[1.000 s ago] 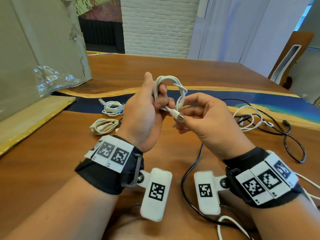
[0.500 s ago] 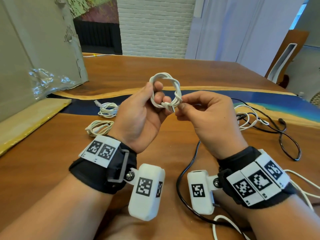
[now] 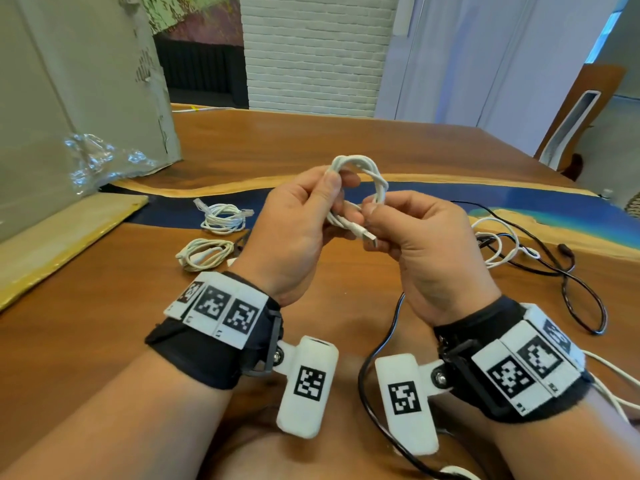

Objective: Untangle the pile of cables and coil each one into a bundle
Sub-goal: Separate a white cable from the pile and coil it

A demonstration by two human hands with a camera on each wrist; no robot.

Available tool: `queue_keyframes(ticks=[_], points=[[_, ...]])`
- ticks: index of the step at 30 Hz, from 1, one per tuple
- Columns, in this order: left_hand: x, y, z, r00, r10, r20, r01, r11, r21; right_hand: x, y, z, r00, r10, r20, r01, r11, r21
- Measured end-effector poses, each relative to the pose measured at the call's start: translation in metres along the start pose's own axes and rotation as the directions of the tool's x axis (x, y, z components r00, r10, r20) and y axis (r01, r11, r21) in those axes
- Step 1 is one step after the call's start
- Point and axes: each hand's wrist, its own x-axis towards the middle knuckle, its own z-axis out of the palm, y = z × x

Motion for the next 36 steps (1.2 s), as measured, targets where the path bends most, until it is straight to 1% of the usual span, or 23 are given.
queue_keyframes(ticks=[3, 6, 8, 9, 11, 13, 15, 17, 20, 23, 26, 28, 30, 36], points=[[-0.001, 0.001, 0.001, 0.997, 0.011, -0.071, -0.003, 0.995, 0.104, 0.002, -0.001, 0.002, 0.999, -0.021, -0.047, 0.022, 1.000, 0.021], [0.001, 0.000, -0.004, 0.987, 0.062, -0.147, -0.029, 0.975, 0.220, 0.002, -0.002, 0.004, 0.996, -0.080, -0.027, 0.081, 0.996, 0.028], [0.003, 0.001, -0.008, 0.981, 0.075, -0.178, -0.027, 0.966, 0.257, 0.002, -0.003, 0.004, 0.992, -0.122, 0.011, 0.122, 0.992, 0.033], [0.003, 0.001, -0.009, 0.980, 0.056, -0.192, -0.007, 0.969, 0.247, 0.002, -0.004, 0.004, 0.991, -0.127, 0.046, 0.125, 0.991, 0.049], [0.003, 0.002, -0.009, 0.983, -0.027, -0.181, 0.062, 0.980, 0.190, 0.002, -0.004, 0.004, 0.984, -0.120, 0.130, 0.105, 0.988, 0.111], [0.002, 0.001, -0.006, 0.983, -0.133, -0.126, 0.145, 0.985, 0.095, 0.002, -0.004, 0.002, 0.976, -0.103, 0.194, 0.065, 0.978, 0.196], [0.001, 0.001, -0.004, 0.975, -0.209, -0.078, 0.210, 0.978, 0.008, 0.002, -0.005, 0.000, 0.965, -0.079, 0.248, 0.014, 0.967, 0.255], [0.001, 0.002, -0.004, 0.968, -0.247, -0.048, 0.245, 0.969, -0.042, 0.003, -0.006, -0.001, 0.950, -0.057, 0.307, -0.033, 0.959, 0.281], [0.000, 0.002, -0.002, 0.960, -0.280, -0.010, 0.279, 0.958, -0.071, 0.004, -0.009, -0.006, 0.931, -0.034, 0.364, -0.079, 0.953, 0.291], [-0.001, 0.001, -0.002, 0.952, -0.306, -0.001, 0.306, 0.950, -0.059, 0.002, -0.011, -0.005, 0.922, -0.034, 0.386, -0.059, 0.972, 0.226], [0.002, 0.003, -0.007, 0.954, -0.296, -0.042, 0.292, 0.954, -0.066, 0.002, -0.008, -0.006, 0.935, -0.062, 0.349, 0.022, 0.993, 0.115], [0.004, 0.005, -0.011, 0.959, -0.269, -0.090, 0.262, 0.961, -0.088, 0.004, -0.008, -0.007, 0.957, -0.088, 0.278, 0.081, 0.996, 0.035], [0.004, 0.007, -0.012, 0.967, -0.232, -0.108, 0.225, 0.972, -0.071, 0.005, -0.010, -0.008, 0.964, -0.103, 0.244, 0.110, 0.994, -0.016], [0.003, 0.006, -0.010, 0.981, -0.164, -0.105, 0.168, 0.986, 0.025, 0.007, -0.007, -0.016, 0.960, -0.089, 0.267, 0.132, 0.981, -0.145]])
